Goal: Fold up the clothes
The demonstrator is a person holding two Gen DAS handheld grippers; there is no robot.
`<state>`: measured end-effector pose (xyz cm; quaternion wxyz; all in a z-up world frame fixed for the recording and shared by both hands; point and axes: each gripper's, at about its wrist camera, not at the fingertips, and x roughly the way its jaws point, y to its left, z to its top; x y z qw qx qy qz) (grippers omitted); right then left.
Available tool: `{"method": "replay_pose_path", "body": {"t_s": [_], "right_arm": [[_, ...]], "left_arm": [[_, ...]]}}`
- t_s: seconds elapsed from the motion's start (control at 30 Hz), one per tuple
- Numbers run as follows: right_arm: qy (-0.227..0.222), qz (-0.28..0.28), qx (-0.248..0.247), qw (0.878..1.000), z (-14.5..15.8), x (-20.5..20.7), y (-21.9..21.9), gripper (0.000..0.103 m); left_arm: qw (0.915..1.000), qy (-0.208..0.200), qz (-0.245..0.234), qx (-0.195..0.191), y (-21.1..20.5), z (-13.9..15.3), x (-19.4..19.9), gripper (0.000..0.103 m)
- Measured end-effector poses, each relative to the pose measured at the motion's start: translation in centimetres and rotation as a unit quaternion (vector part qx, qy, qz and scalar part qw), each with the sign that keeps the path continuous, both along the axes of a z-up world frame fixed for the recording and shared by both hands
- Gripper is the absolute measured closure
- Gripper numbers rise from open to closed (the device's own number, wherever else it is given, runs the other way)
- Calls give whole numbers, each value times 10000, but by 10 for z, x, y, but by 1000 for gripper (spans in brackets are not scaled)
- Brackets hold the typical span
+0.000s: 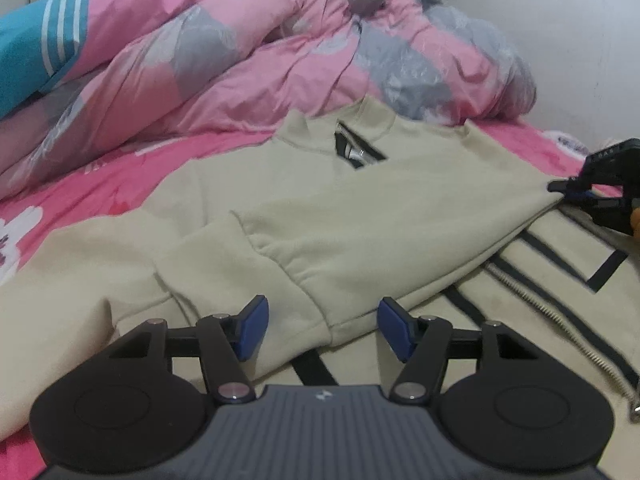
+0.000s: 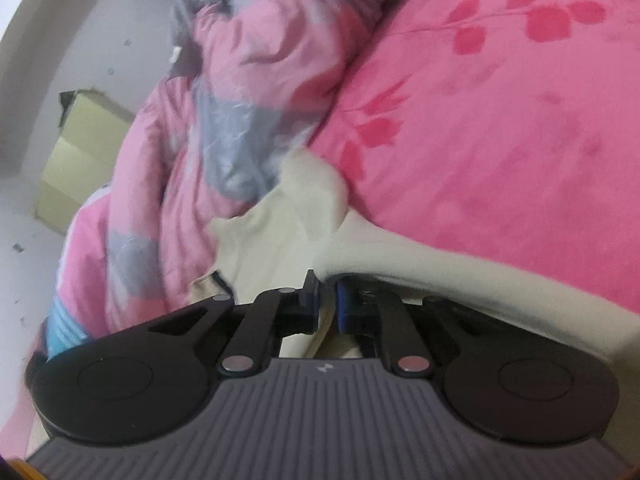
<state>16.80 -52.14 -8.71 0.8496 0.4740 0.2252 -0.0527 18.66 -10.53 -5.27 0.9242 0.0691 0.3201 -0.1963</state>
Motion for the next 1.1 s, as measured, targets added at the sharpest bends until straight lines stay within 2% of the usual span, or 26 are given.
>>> {"method": "replay_pose_path", "body": {"t_s": [0.03, 0.1, 0.2, 0.23, 0.3, 0.4, 0.47, 0.53, 0.6, 0.67, 0.77, 0.9, 1.03, 1.1], "right_arm": [[160, -39, 17, 9999, -7, 2, -3, 97], [153, 3, -11, 9999, -12, 2, -3, 96], [329, 207, -297, 9988, 5, -7, 2, 85], [388, 275, -393, 9981, 11, -10, 4, 79], [505, 412, -584, 9962, 22, -16, 7, 77], [443, 783, -1330, 9870, 50, -19, 22, 77], [312, 925, -2023, 9744, 68, -6, 33, 78], [288, 1099, -2476, 9622, 76, 24, 38, 82], [447, 1245, -2754, 9522, 71, 63, 40, 89], [726, 1333, -2978, 9425, 61, 103, 39, 95], [1140, 1414, -3316, 9258, 43, 159, 35, 97], [1167, 1373, -3113, 9331, 30, 205, 21, 98], [1110, 1316, -2894, 9416, 24, 234, 15, 101], [1094, 1209, -2664, 9500, 22, 240, 8, 103]], "left_arm": [[10000, -30, -6, 3, 0, 0, -1, 40], [10000, -58, -8, -15, 2, 1, -2, 40], [10000, -86, -4, -37, 5, -1, -4, 40], [9999, -95, -5, -40, 5, -2, -4, 40], [9999, -114, -7, -45, 6, -3, -5, 40], [9999, -143, -11, -54, 6, -5, -6, 39], [9998, -157, -12, -73, 7, -5, -6, 39], [9998, -163, -15, -101, 8, -6, -7, 39], [9998, -168, -23, -124, 9, -7, -7, 39], [9997, -172, -31, -148, 9, -8, -7, 38], [9997, -179, -40, -185, 10, -9, -7, 37], [9995, -181, -49, -267, 13, -10, -7, 37], [9993, -172, -55, -335, 15, -9, -8, 37], [9992, -167, -57, -353, 15, -9, -8, 37]]}}
